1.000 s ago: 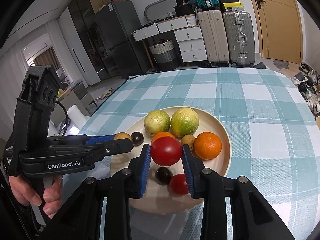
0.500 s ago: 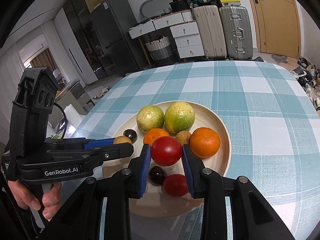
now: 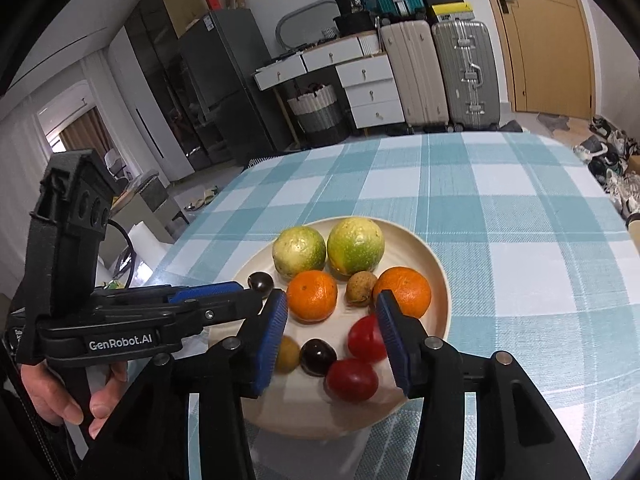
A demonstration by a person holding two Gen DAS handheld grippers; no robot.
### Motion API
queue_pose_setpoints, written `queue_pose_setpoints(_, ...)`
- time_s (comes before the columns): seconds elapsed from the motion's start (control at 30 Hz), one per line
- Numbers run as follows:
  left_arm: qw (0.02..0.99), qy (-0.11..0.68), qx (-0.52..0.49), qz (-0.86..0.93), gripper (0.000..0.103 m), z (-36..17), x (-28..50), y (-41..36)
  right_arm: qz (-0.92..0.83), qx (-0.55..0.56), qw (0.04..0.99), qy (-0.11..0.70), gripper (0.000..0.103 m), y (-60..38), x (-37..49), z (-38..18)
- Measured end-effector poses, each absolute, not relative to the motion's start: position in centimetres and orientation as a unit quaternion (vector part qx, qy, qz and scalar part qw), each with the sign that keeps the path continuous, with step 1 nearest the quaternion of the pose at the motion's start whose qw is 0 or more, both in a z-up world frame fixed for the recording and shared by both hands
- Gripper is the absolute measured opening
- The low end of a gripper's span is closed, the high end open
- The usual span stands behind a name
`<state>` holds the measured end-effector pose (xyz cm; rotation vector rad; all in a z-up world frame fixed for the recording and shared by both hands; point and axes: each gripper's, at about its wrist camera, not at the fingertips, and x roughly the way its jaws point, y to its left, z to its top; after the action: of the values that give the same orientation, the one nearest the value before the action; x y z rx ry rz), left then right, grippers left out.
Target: Organize fruits
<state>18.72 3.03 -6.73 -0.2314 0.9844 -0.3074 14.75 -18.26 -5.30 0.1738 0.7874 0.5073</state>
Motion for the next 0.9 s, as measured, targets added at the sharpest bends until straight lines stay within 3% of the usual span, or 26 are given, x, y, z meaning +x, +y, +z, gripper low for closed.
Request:
queue_pose_setpoints(0.27, 0.877, 0.452, -0.092, -0.135, 0.03, -5.0, 16.5, 2.8, 0.227, 0.098, 0.899, 0.361, 0.051, -19.6, 13.1, -4.2)
queue_pose_setpoints(0.4, 0.892, 0.428, -0.074, -0.122, 0.03, -3.6, 14.9, 2.7, 0.22, 0.102, 0.907, 0.343, 0.066, -20.0, 11.7, -3.2)
queue_pose_setpoints(0.47, 0.897, 0.421, -0.073, -0.118, 0.032, -3.0, 14.4, 2.7, 0.223, 0.104, 0.91, 0.333, 0.067, -20.1, 11.0, -2.6)
queue_pose_setpoints(0.63, 0.911, 0.395, -0.064, -0.101, 0.046, -1.4, 12.7, 2.9, 0.223, 0.105, 0.919, 0.307, 0.083, -20.3, 9.5, -1.2)
queue_pose_setpoints(0.8, 0.928, 0.357, -0.052, -0.089, 0.071, 0.7, 10.7, 2.8, 0.225, 0.104, 0.928, 0.277, 0.088, -20.4, 7.7, 0.2)
queue_pose_setpoints(0.9, 0.941, 0.328, -0.04, -0.073, 0.08, 1.9, 9.2, 2.8, 0.224, 0.101, 0.934, 0.261, 0.095, -20.5, 6.6, 1.0)
